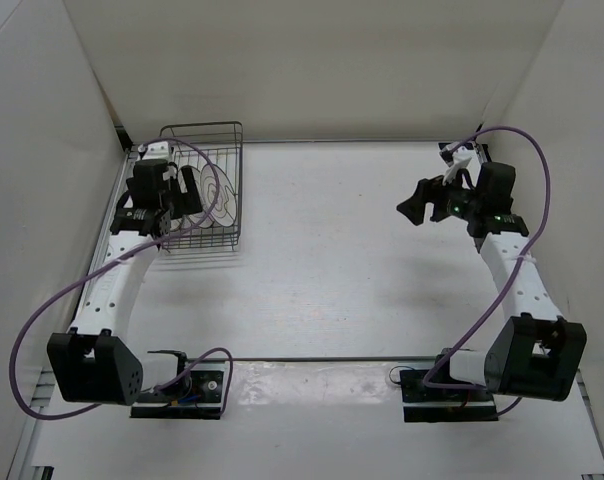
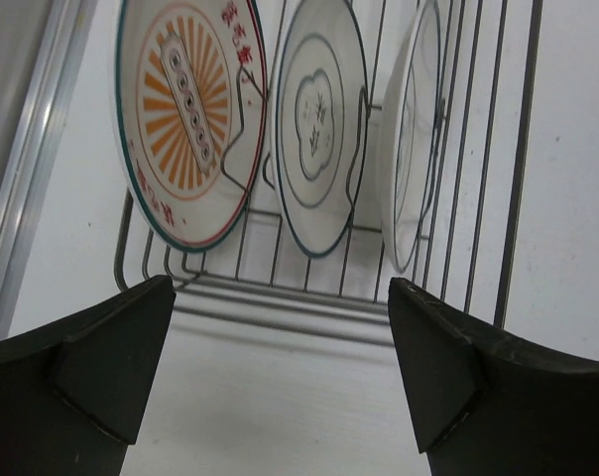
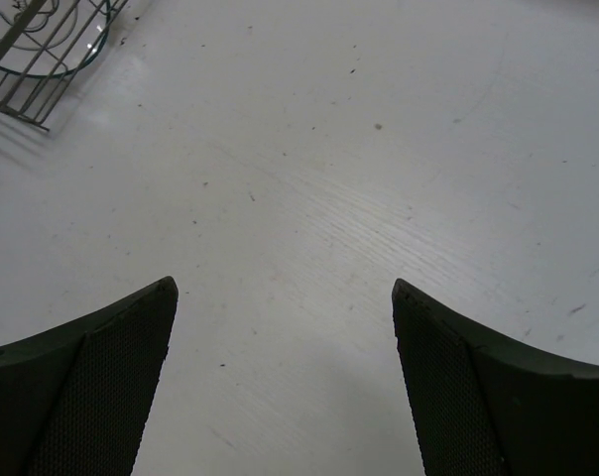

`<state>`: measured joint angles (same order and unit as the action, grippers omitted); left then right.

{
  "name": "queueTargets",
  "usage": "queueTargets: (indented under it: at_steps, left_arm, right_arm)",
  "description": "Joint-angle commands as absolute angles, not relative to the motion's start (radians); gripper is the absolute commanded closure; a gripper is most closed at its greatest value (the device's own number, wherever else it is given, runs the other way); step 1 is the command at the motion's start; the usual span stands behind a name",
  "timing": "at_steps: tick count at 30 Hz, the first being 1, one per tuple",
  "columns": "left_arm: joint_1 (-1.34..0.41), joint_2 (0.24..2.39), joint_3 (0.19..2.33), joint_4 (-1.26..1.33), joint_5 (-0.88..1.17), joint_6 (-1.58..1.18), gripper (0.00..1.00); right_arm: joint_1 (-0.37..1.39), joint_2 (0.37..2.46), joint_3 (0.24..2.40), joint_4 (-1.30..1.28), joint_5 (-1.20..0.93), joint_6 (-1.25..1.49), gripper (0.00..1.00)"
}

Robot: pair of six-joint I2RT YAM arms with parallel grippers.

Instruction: Unload the plates from the dish rack

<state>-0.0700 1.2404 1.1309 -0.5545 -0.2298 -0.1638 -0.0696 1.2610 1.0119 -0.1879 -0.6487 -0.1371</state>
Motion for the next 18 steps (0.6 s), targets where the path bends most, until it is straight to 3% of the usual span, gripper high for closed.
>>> queueTargets:
  at_steps: [1, 11, 18]
  left_arm:
    - [-0.042, 1.268, 1.201, -0.471, -0.224, -0.149, 0.01]
    - [0.032, 1.434, 1.296, -0.397, -0.204, -0.158, 0.01]
    - [0.040, 1.552, 1.377, -0.364, -0.123, -0.186, 0.12]
  right_arm:
    - [-0.063, 1.267, 1.037, -0.235, -0.721, -0.095, 0.10]
    - [-0.064, 1.341, 1.110, -0.313, -0.775, -0.144, 0.10]
    - [-0.066, 1.391, 1.164, -0.350, -0.796, -0.146, 0.10]
